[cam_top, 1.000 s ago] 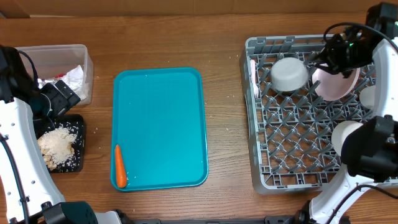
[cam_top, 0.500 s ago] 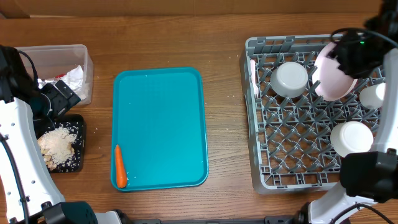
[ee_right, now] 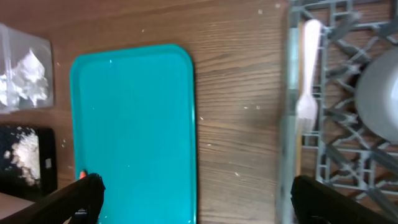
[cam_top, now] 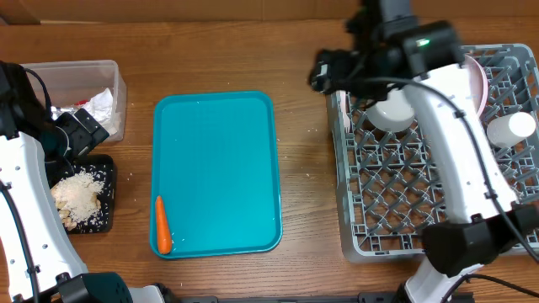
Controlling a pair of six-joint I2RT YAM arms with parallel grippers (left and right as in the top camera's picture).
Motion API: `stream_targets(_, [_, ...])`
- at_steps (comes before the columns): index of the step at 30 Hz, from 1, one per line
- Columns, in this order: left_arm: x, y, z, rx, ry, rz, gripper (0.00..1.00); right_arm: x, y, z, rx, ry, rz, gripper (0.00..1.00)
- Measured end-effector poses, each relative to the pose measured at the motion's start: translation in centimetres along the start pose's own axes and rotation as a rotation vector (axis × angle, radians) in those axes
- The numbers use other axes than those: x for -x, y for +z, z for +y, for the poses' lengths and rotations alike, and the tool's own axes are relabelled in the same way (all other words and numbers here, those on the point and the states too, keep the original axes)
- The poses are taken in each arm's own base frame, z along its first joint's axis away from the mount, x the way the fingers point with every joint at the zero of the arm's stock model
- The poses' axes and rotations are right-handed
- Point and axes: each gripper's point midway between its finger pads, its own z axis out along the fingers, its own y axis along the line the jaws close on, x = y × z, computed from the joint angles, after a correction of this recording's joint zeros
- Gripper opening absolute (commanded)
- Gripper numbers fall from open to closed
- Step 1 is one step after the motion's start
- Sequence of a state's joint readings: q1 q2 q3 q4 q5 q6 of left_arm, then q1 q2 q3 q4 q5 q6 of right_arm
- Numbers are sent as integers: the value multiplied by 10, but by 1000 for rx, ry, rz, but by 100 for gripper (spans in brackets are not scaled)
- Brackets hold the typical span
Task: Sort waste into correct bins and load items into the dishwasher rack
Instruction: 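Withdraw the right gripper left to the rack's front edge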
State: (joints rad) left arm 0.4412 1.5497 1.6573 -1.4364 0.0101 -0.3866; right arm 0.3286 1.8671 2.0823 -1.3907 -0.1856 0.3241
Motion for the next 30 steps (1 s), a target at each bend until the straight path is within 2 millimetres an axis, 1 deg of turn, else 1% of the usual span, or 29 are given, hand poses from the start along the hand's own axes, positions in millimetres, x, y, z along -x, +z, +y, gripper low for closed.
stream_targets(2, [0, 0, 0, 0, 0, 0, 100, -5, 10, 11, -17, -12, 8, 100])
stream_targets(4, [0, 0, 0, 0, 0, 0, 100, -10, 23, 18, -37, -7, 29, 100])
stream_targets(7, [0, 0, 0, 0, 0, 0, 100, -20, 48, 27, -58, -4, 77, 100])
stream_targets(13, [0, 0, 0, 0, 0, 0, 100, -40, 104, 41, -91, -25, 178, 100])
stream_targets(17, [0, 0, 0, 0, 0, 0, 100, -44, 124, 49, -88, -43, 191, 100])
stream_targets(20, [0, 0, 0, 0, 0, 0, 100, -35, 127, 50, -73, -38, 162, 100])
stream_targets(22, [0, 0, 0, 0, 0, 0, 100, -27, 127, 46, -72, -26, 142, 100])
stream_targets(24, [0, 0, 0, 0, 0, 0, 100, -20, 126, 35, -87, -4, 128, 100])
stream_targets(26, [0, 0, 0, 0, 0, 0, 100, -10, 123, 16, -113, 33, 116, 100])
stream_targets(30, [0, 0, 0, 0, 0, 0, 100, -1, 116, -21, -167, 104, 125, 100])
